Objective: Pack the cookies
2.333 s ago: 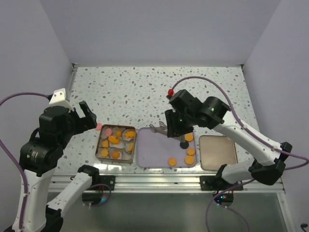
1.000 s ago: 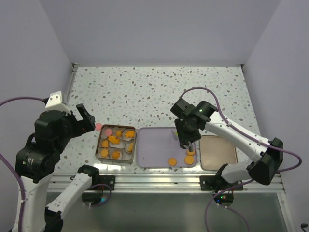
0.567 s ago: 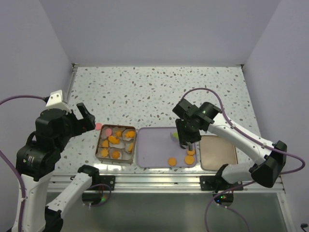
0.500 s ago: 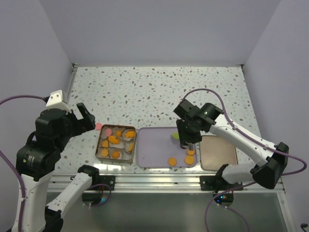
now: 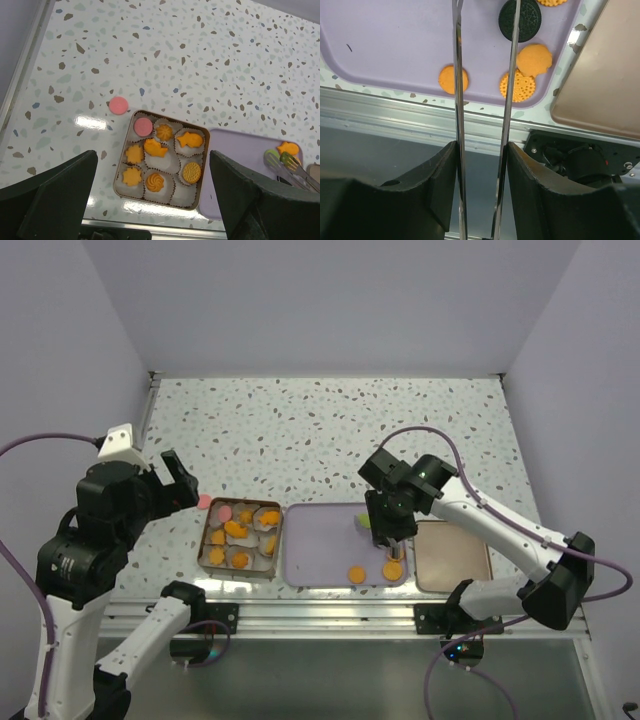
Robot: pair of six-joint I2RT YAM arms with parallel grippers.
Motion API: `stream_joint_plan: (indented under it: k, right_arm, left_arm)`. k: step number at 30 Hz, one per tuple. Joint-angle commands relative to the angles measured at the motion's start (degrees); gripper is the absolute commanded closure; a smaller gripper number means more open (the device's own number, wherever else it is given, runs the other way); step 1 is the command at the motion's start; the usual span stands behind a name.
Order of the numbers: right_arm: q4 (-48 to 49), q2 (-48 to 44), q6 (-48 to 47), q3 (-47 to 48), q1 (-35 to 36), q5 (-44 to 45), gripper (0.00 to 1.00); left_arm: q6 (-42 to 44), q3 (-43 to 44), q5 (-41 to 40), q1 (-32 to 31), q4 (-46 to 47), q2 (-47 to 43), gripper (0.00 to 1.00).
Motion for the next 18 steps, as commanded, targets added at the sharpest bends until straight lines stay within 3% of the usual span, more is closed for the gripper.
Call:
stream_joint_plan:
  k: [1, 7, 13, 18]
  right_arm:
    - [1.2, 1.2, 0.3, 2.2, -0.1, 0.2, 0.54]
    - [1.9, 1.7, 0.3, 1.6, -0.1, -0.3, 0.57]
    - [1.8, 1.3, 0.7, 1.9, -0.2, -1.2, 0.66]
    - [2.6, 0.6, 1.3, 6.8, -0.1, -3.2, 0.71]
  left_arm:
    - [1.6, 0.4, -0.2, -0.2, 2.8, 0.7, 0.0]
    - [2.8, 1.1, -1.5, -0.2, 2.2, 0.8, 0.0]
    - [3.7, 0.9, -2.6, -0.2, 2.0, 0.6, 0.0]
    - [4.7, 0.8, -3.6, -0.3, 2.2, 0.6, 0.0]
